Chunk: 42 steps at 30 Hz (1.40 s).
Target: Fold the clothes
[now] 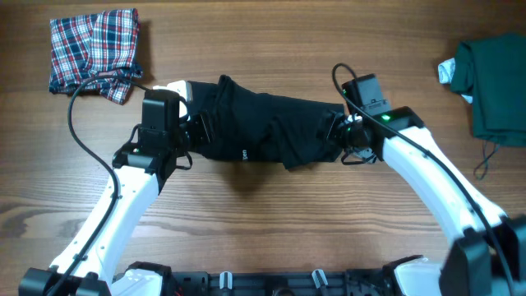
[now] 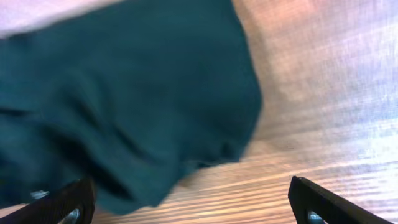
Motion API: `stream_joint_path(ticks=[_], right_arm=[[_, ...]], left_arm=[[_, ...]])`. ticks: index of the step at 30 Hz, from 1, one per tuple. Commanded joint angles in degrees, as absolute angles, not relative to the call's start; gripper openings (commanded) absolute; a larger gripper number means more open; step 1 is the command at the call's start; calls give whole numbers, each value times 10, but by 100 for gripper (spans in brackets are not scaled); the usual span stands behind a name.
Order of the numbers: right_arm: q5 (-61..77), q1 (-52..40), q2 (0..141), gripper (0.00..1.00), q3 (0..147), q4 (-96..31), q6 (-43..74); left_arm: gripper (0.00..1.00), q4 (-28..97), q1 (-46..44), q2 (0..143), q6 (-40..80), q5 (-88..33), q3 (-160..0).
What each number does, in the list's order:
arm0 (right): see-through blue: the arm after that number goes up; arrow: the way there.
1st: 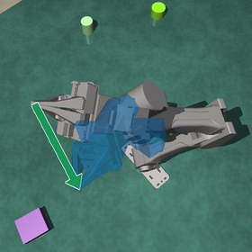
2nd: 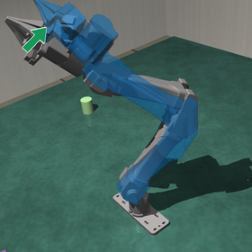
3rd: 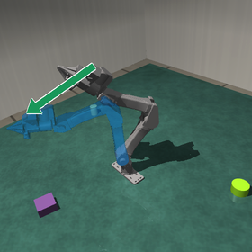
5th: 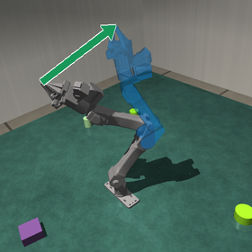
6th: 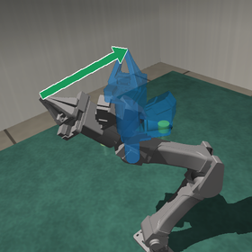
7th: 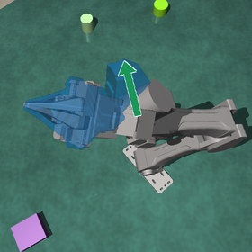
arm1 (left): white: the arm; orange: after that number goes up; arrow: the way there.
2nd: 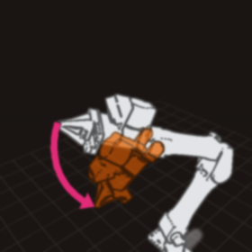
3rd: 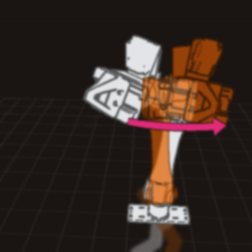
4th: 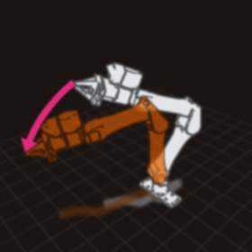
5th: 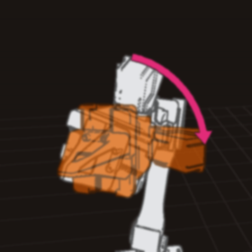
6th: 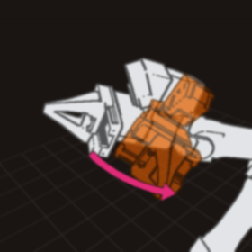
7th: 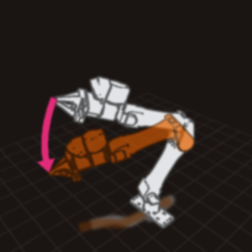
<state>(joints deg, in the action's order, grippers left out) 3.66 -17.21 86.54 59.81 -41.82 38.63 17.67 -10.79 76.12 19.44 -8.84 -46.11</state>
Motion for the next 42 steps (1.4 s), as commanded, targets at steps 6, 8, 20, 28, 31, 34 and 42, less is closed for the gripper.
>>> stream_joint_path(ticks=[6, 8, 20, 28, 31, 34, 42], right_arm=[[198, -175, 869, 100, 609, -311, 296], [155, -168, 867, 100, 609, -312, 300], [193, -85, 861, 100, 609, -341, 237], [197, -75, 841, 100, 609, -364, 199], [197, -75, 839, 100, 609, -376, 195], [197, -75, 839, 100, 609, -378, 195], [198, -75, 839, 100, 609, -378, 196]], left_arm=[[58, 179, -104, 757, 204, -82, -470], [65, 182, -86, 758, 232, -65, -470], [80, 64, 103, 941, 136, -276, -481], [93, 64, 90, 1082, 106, -385, -568], [93, 72, 90, 1107, 92, -392, -571], [93, 86, 90, 1116, 89, -391, -571], [91, 158, 58, 1127, 51, -394, -571]])
